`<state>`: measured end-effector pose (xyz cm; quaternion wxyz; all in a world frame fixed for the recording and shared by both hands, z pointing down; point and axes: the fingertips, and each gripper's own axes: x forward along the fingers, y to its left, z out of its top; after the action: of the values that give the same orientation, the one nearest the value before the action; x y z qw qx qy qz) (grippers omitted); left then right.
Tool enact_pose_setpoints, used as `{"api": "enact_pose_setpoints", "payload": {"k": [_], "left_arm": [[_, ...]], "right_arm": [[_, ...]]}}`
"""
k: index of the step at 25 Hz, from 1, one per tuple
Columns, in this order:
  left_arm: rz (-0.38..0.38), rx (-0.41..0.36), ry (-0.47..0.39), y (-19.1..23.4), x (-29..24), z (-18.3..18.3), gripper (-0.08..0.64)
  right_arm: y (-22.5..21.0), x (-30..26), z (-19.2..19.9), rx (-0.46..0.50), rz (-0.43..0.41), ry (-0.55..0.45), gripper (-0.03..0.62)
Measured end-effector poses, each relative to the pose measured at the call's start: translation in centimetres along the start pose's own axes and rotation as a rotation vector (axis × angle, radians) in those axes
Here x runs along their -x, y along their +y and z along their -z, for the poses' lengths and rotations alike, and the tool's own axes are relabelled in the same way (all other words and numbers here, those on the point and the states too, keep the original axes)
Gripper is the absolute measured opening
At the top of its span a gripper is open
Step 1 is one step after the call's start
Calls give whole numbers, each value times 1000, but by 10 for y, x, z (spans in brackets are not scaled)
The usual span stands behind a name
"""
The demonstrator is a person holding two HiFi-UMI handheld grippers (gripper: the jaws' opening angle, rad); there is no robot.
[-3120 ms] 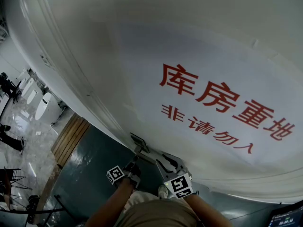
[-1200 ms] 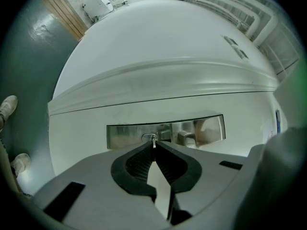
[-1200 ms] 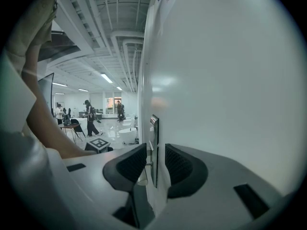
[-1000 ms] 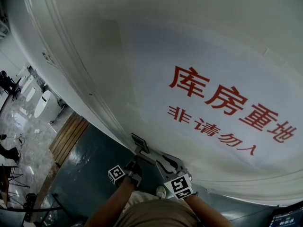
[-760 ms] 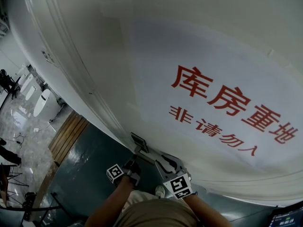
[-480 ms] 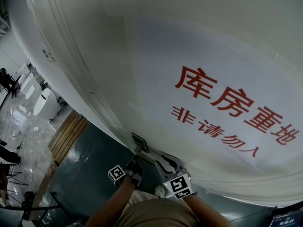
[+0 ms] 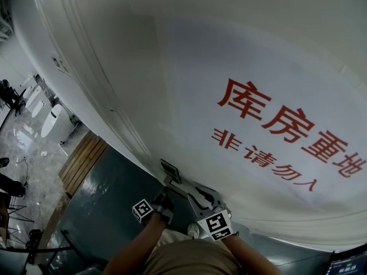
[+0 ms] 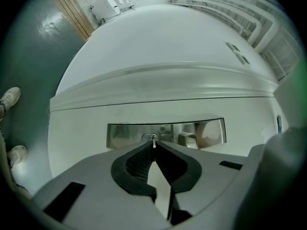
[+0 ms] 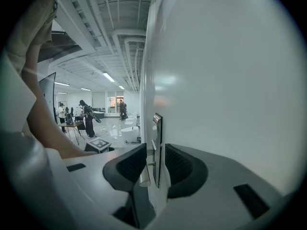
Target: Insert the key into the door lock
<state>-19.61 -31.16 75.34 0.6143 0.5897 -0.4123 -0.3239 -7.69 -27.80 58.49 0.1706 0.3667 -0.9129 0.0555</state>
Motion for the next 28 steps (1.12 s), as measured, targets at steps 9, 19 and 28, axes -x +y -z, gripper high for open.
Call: {"api": "enact_pose_setpoints", "payload": {"k": [9,19,28], "left_arm": [[-18,-35,10,-2,0,-9,31],[-18,-22,2,-1,-1,-7,31],[-41,-70,14,-2,-2,-3,31]], "right_arm": [[-3,0,1,0,1,2,123],[-2,-1,1,-2,-6,2,123],[-1,1,3,4,-6,10,123]]}}
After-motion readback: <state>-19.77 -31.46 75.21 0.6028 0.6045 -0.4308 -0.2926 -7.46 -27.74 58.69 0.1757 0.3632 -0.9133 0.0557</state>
